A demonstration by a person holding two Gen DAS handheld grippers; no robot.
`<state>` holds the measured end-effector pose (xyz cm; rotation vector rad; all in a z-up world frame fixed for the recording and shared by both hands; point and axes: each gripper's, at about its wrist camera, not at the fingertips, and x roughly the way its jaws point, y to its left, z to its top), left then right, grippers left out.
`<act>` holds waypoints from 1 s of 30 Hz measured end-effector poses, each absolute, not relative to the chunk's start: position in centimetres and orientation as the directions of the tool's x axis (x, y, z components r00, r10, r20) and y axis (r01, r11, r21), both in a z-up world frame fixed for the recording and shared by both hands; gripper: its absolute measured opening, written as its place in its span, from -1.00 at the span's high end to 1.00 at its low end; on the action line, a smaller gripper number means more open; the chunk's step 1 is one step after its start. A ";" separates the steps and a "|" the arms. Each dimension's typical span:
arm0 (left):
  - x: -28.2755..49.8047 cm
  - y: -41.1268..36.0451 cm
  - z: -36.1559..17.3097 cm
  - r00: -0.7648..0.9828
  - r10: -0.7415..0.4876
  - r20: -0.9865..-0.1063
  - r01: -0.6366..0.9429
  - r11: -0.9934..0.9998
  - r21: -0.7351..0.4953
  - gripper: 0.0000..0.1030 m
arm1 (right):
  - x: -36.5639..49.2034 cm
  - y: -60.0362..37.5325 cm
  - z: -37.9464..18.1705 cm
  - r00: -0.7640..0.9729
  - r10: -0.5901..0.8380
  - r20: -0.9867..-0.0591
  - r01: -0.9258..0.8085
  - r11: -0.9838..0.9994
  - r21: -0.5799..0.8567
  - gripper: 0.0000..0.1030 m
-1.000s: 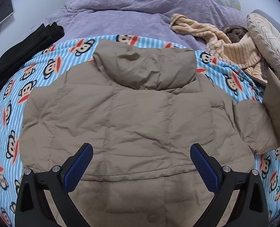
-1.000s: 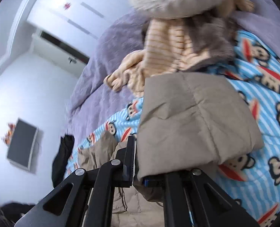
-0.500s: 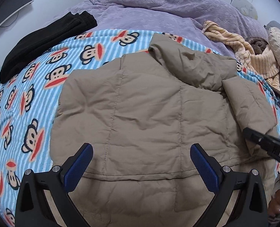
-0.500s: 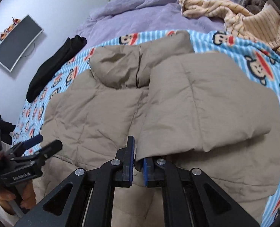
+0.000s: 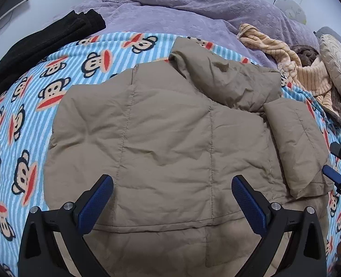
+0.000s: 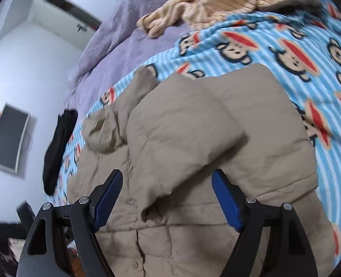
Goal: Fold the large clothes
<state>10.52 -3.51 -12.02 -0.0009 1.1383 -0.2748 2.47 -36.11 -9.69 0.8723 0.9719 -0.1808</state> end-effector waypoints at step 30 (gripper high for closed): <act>14.0 0.1 -11.9 0.265 -0.551 -0.791 0.181 0.834 -0.521 -0.99 | 3.5 -27.9 -10.2 0.367 0.340 -0.866 0.259 0.857 0.446 -0.33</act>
